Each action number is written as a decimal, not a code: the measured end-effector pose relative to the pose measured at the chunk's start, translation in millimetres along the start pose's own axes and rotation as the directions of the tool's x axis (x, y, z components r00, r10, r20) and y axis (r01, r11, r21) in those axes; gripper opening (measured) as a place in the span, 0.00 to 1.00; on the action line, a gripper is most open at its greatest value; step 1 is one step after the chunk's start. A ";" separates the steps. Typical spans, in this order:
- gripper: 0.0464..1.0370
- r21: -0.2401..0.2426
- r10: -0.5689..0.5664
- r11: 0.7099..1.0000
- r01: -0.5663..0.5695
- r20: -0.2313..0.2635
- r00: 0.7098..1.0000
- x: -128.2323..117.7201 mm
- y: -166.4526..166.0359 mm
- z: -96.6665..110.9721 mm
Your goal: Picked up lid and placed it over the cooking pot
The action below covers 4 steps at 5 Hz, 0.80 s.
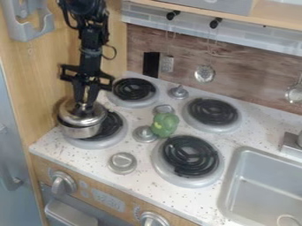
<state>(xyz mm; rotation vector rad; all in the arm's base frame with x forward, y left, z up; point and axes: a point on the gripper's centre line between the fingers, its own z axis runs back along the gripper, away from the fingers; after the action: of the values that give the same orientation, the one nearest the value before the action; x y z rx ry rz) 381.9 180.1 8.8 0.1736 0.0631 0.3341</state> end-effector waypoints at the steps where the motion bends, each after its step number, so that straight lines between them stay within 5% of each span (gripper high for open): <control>1: 0.19 0.003 -0.004 1.000 0.004 -0.021 1.000 3.0 -0.5 -6.1; 2: 0.26 -0.006 -0.006 1.000 0.006 -0.021 1.000 5.6 -1.1 -6.6; 4: 0.82 -0.036 -0.051 0.998 0.051 0.010 0.999 0.7 -7.1 -6.5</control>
<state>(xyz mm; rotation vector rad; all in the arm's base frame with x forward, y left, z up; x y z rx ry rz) 384.2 174.8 1.2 0.1369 0.0523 0.2835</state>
